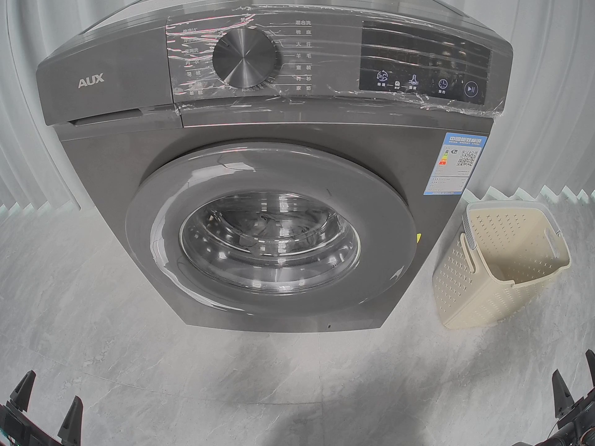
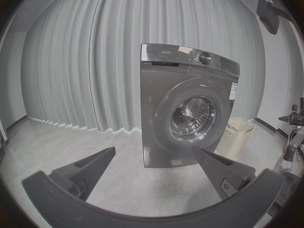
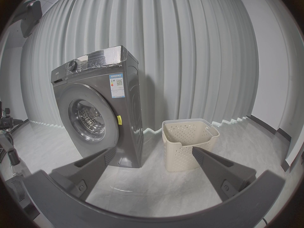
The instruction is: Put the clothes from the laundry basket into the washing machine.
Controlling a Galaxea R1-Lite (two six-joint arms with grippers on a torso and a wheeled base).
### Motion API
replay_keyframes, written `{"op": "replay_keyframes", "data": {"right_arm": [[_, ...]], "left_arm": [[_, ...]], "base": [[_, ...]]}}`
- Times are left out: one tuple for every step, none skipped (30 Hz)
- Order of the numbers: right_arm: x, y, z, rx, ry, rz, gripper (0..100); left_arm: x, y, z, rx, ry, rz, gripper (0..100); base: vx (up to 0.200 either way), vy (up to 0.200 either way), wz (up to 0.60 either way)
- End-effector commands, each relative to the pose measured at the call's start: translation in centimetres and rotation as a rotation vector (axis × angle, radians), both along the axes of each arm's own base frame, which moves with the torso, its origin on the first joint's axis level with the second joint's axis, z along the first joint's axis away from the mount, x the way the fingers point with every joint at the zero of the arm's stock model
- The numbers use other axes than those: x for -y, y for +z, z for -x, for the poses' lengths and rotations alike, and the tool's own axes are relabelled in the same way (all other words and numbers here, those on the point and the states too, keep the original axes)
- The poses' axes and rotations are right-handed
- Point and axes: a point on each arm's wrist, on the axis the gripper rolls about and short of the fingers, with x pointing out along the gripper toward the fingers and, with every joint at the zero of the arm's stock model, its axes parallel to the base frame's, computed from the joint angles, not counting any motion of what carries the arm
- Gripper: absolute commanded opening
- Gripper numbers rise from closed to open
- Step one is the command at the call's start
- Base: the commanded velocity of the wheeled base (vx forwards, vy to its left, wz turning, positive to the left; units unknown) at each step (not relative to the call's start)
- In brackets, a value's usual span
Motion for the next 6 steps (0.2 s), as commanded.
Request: {"op": "replay_keyframes", "data": {"right_arm": [[0.0, -0.43, -0.01, -0.002, 0.0, 0.001, 100], [0.0, -0.43, -0.01, -0.002, 0.002, 0.001, 100], [0.0, -0.43, -0.01, -0.002, 0.003, 0.001, 100], [0.0, -0.43, -0.01, -0.002, 0.003, 0.001, 100], [0.0, -0.43, -0.02, -0.002, 0.005, 0.001, 100], [0.0, -0.43, -0.02, -0.002, 0.005, 0.001, 100]], "left_arm": [[0.0, -0.48, -0.01, -0.001, 0.0, 0.0, 100], [0.0, -0.48, -0.01, -0.001, 0.0, 0.0, 100], [0.0, -0.48, -0.01, -0.001, 0.0, 0.0, 100], [0.0, -0.48, -0.01, -0.002, 0.001, 0.002, 100], [0.0, -0.48, -0.01, -0.002, 0.001, 0.002, 100], [0.0, -0.48, -0.01, -0.002, 0.001, 0.005, 100]], "base": [[0.0, 0.0, 0.0], [0.0, 0.0, 0.0], [0.0, 0.0, 0.0], [0.0, 0.0, 0.0], [0.0, 0.0, 0.0], [0.0, 0.0, 0.0]]}}
